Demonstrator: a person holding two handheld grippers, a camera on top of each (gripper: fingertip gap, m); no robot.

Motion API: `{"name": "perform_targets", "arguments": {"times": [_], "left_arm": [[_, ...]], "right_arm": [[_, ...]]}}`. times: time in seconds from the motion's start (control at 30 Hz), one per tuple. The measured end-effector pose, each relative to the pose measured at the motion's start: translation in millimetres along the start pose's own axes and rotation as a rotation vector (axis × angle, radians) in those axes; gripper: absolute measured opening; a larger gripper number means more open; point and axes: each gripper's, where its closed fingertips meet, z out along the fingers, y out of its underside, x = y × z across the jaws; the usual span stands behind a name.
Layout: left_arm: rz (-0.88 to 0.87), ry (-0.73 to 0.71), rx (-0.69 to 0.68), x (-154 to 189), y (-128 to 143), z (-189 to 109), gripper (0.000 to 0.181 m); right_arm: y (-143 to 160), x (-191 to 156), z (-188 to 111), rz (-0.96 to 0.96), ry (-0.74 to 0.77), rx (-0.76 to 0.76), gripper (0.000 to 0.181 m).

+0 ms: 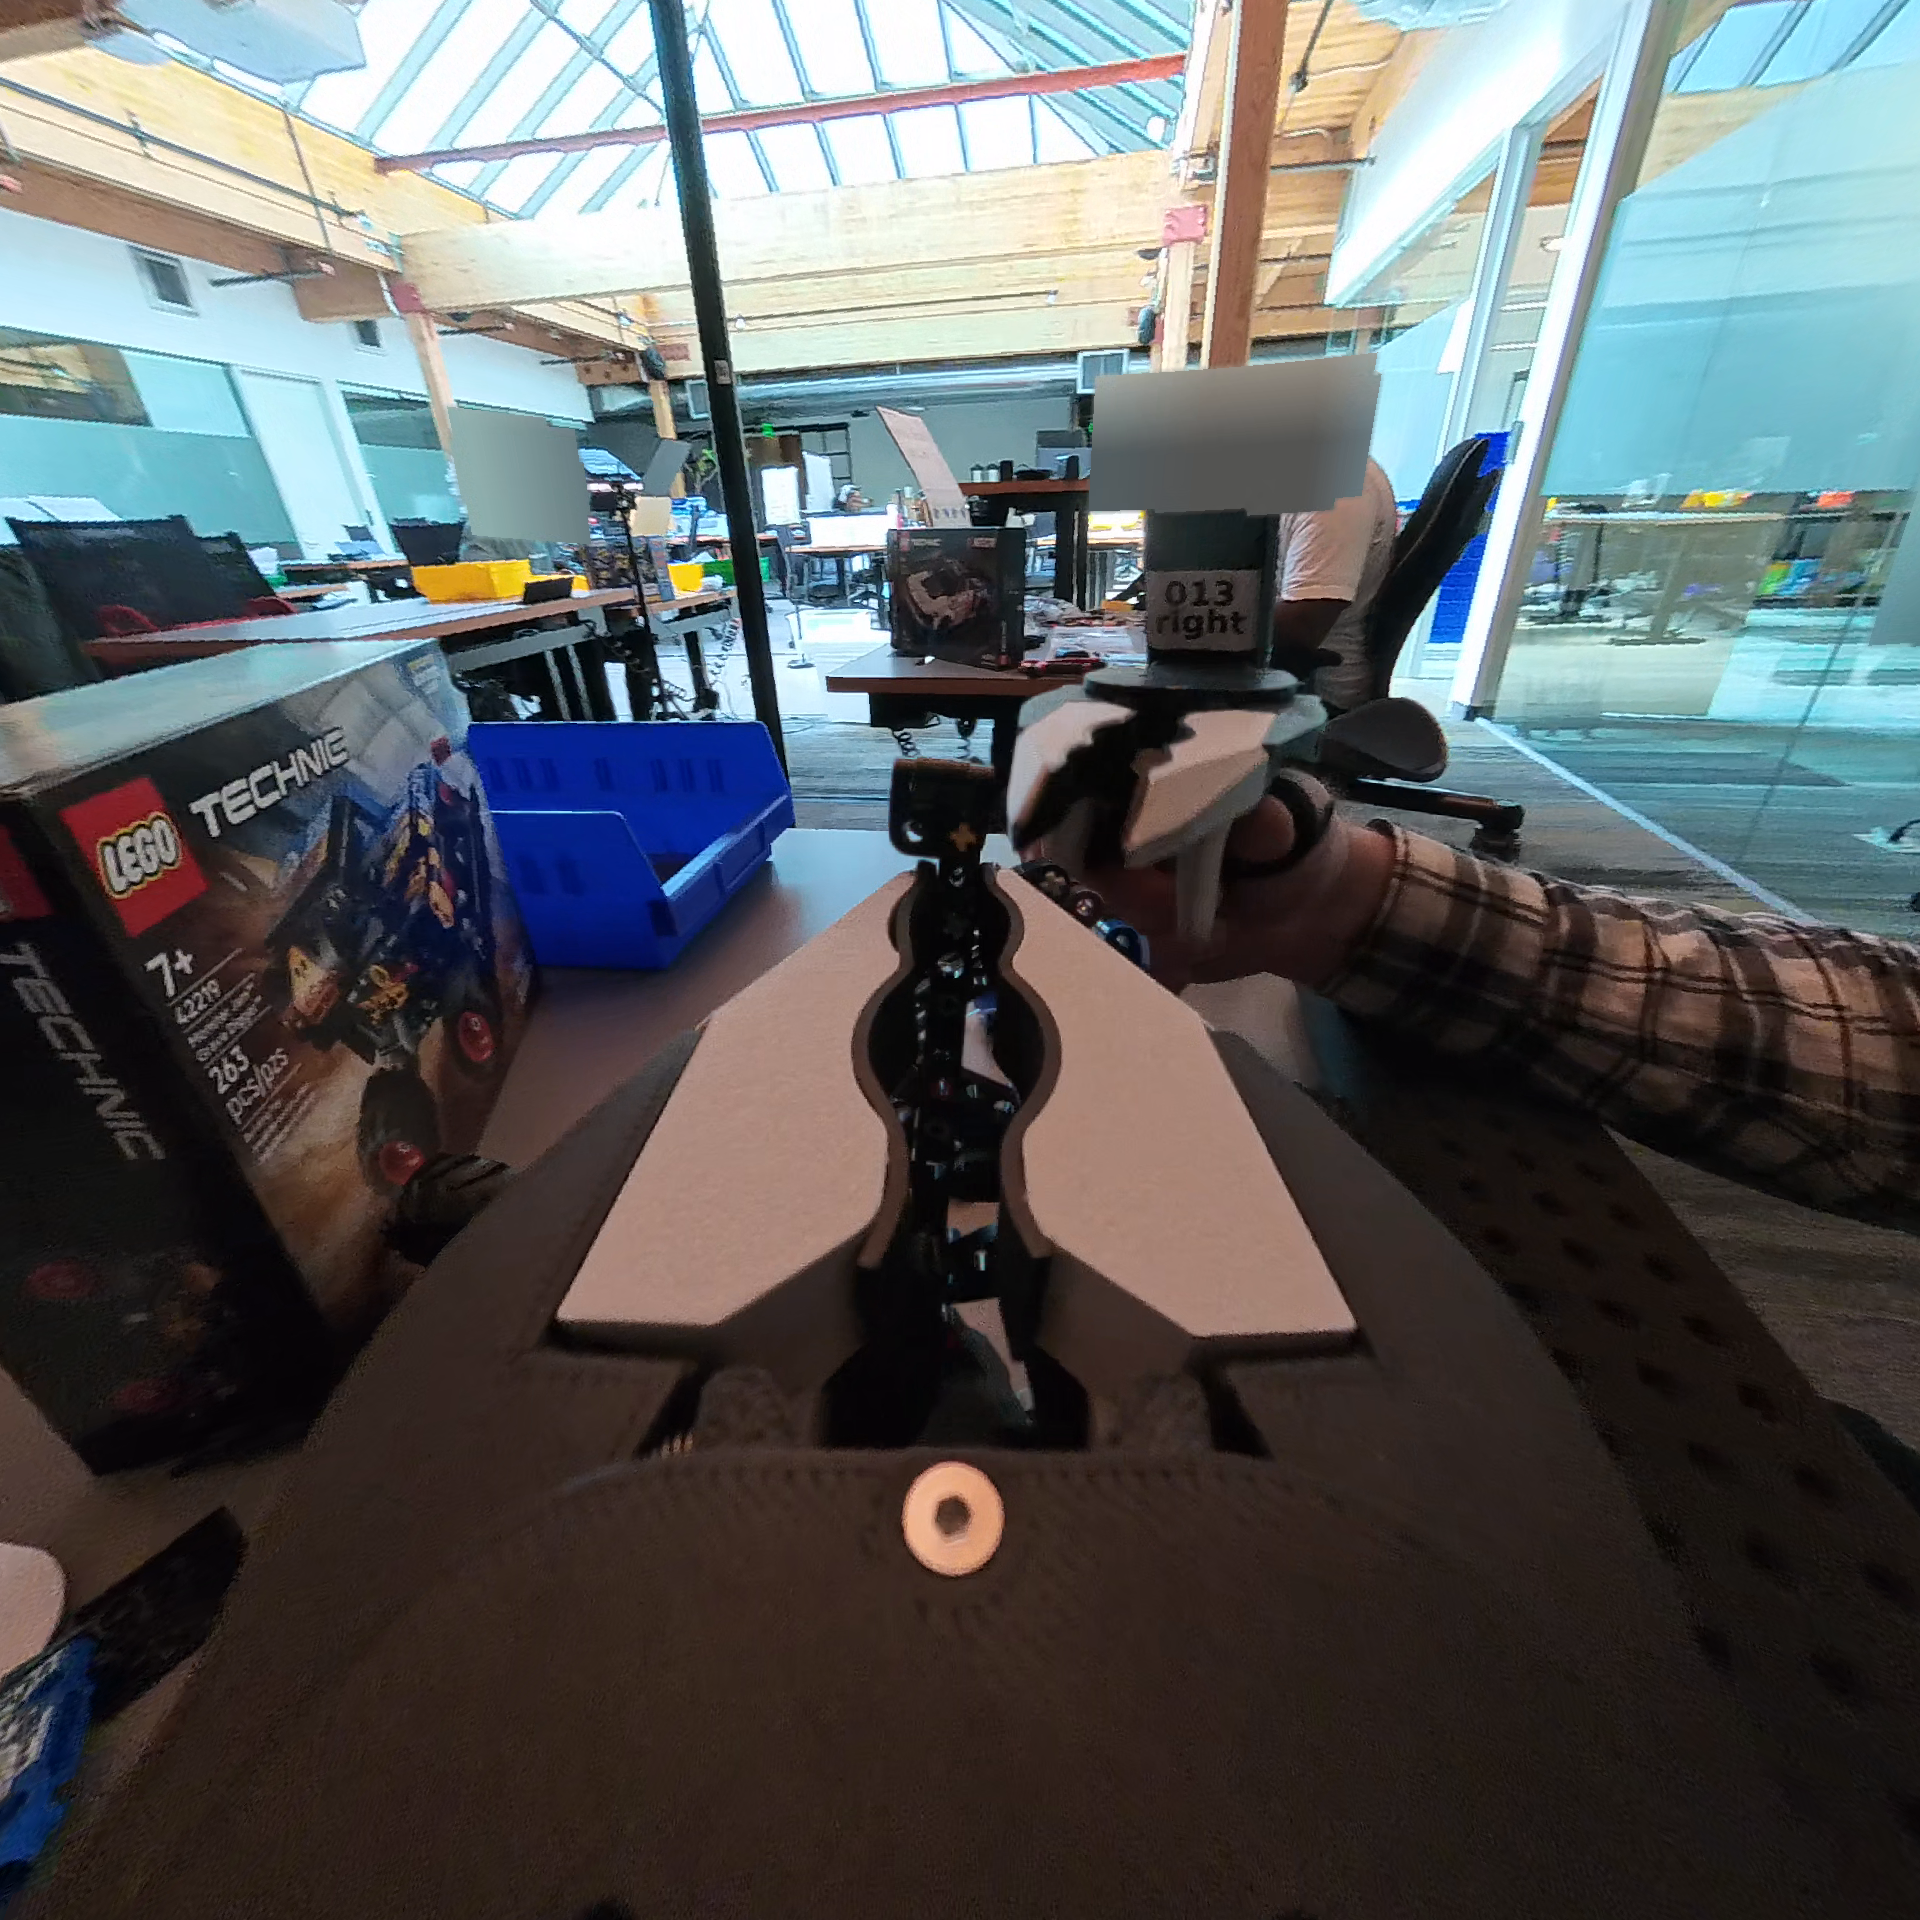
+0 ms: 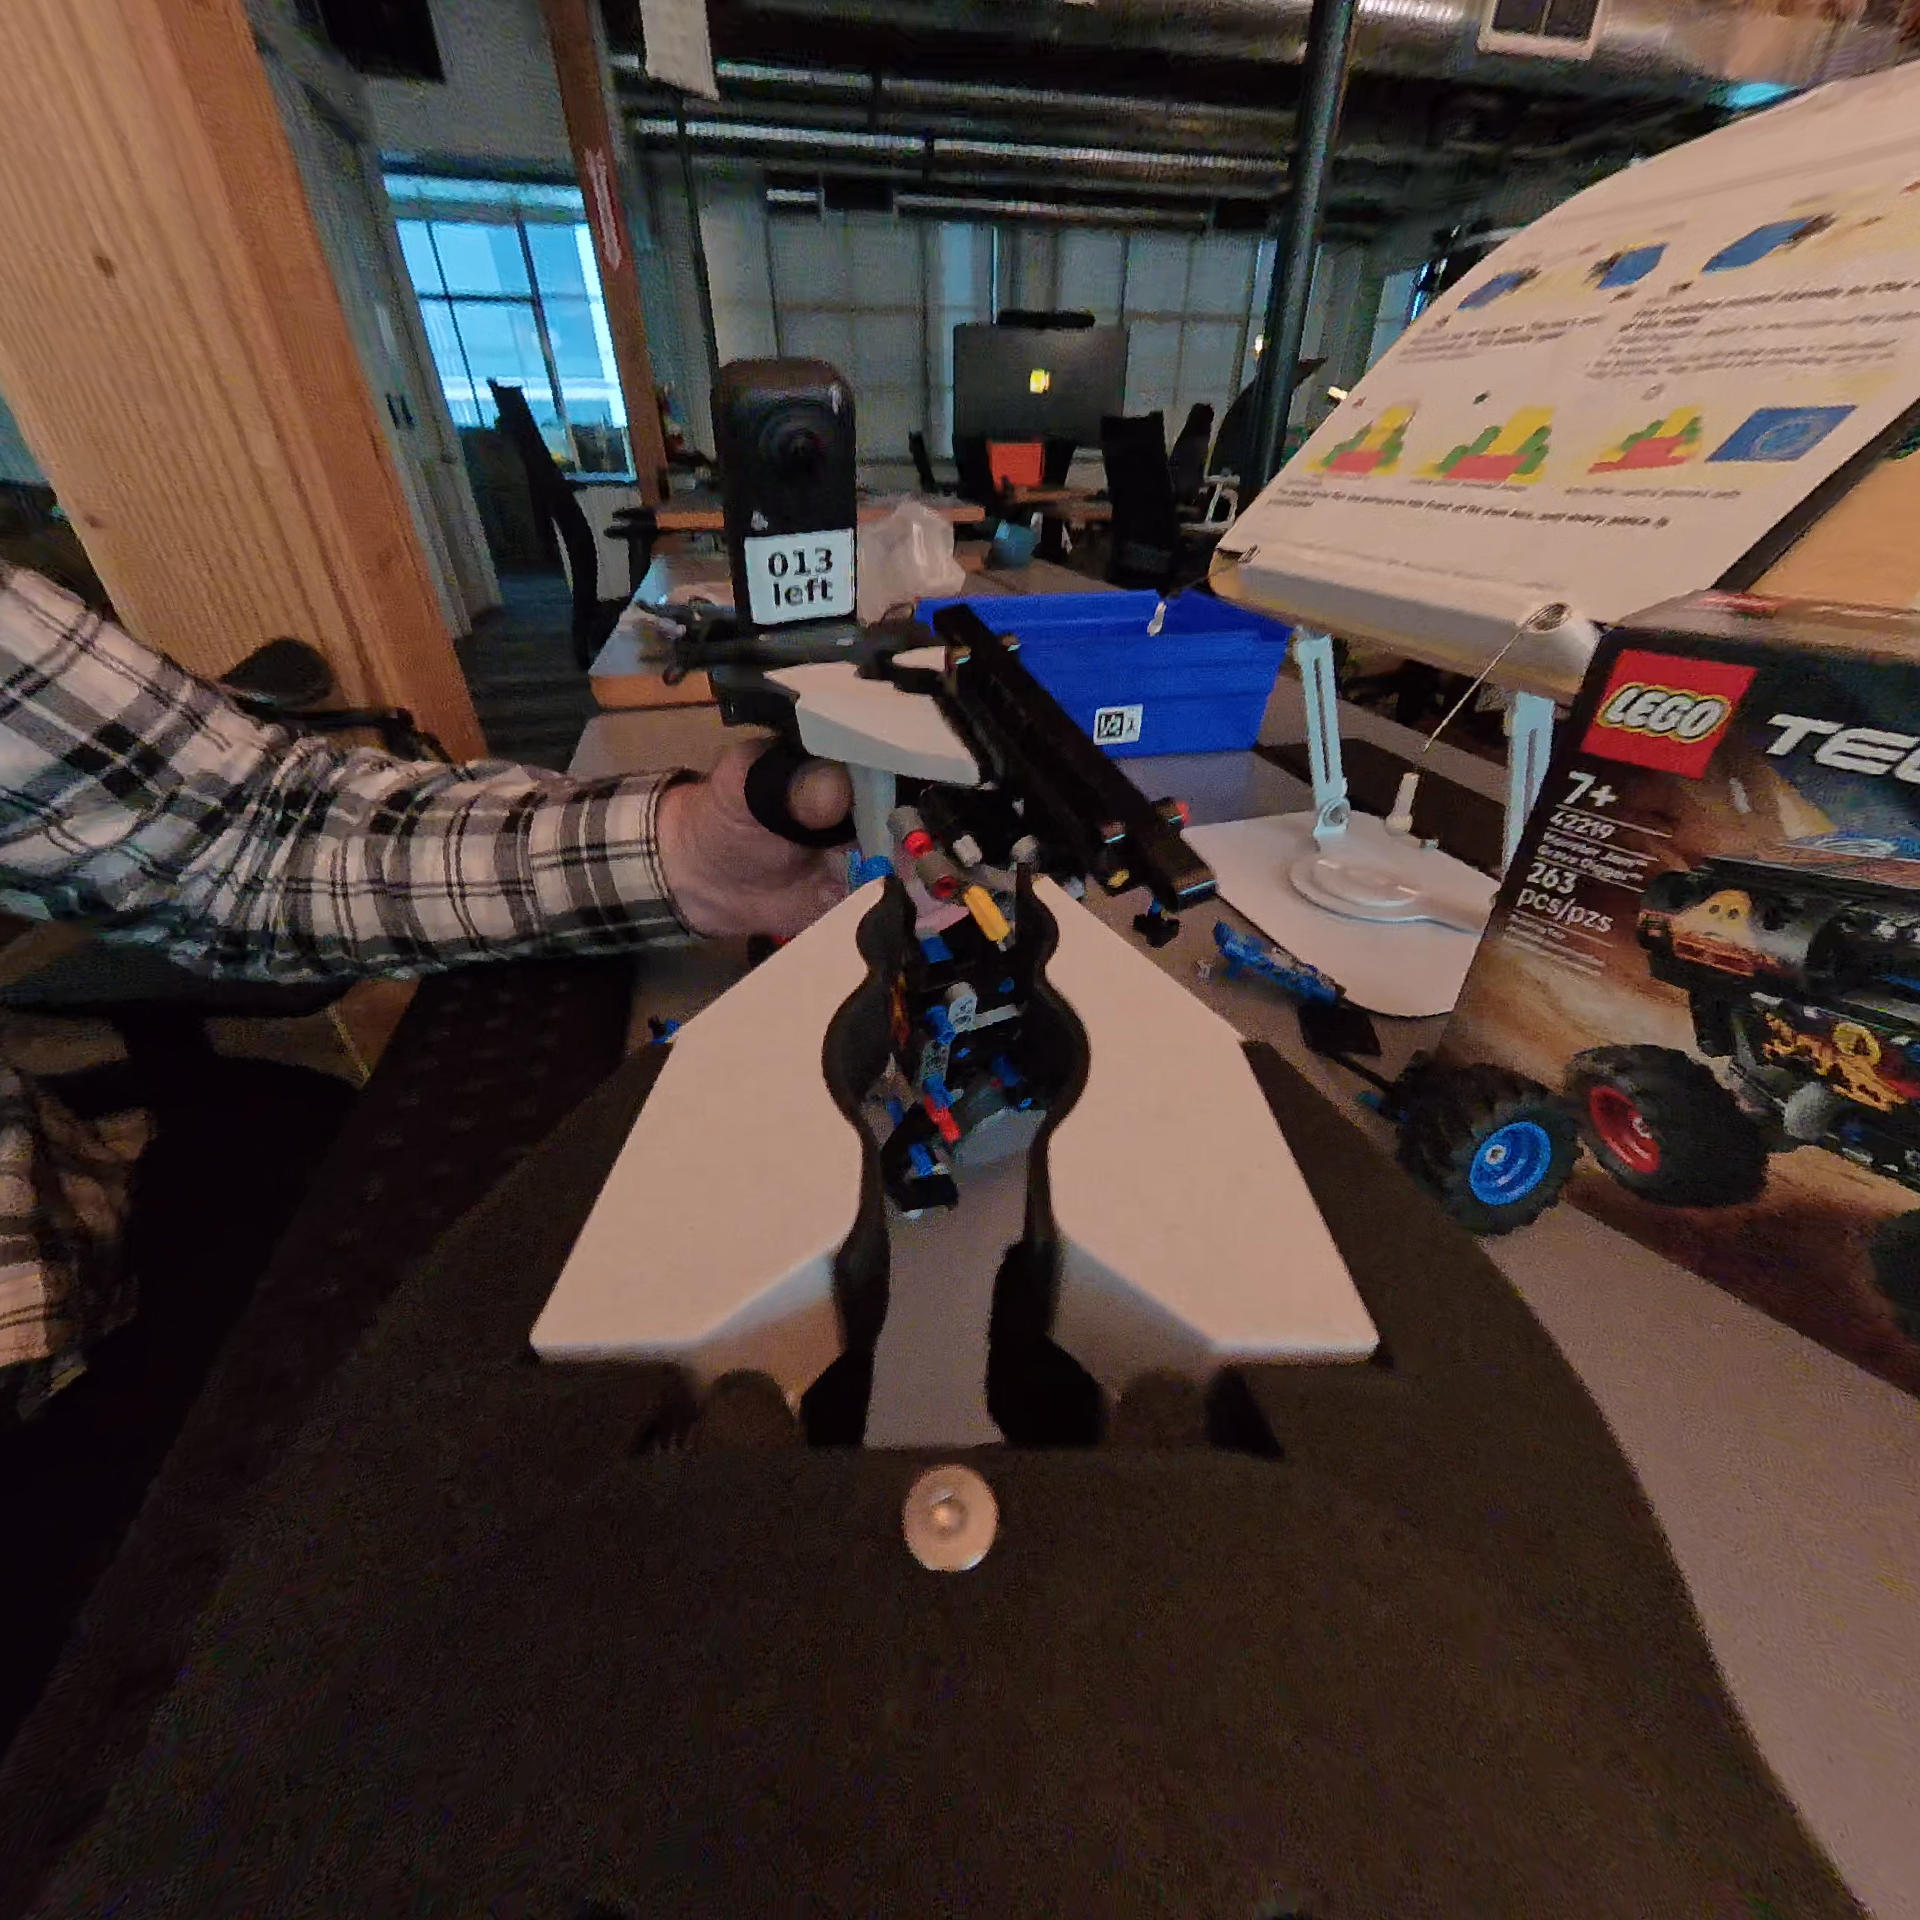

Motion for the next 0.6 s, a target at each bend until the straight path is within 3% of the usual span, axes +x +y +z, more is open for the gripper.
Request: {"name": "perform_targets", "arguments": {"times": [0.07,0.27,0.4,0.6], "left_arm": [[0.008,0.001,-0.011,2,2,3,0.005],[0.019,-0.025,-0.020,1,4,6,0.006],[0.028,-0.039,-0.033,2,7,10,0.007],[-0.021,-0.102,-0.048,-9,12,12,0.006]], "right_arm": [[11,-1,9,-0.022,0.009,-0.062,0.025],[14,7,10,0.020,0.030,-0.062,0.009],[21,9,13,0.020,0.048,-0.094,0.018],[27,19,17,-0.107,0.166,-0.165,0.011]]}}
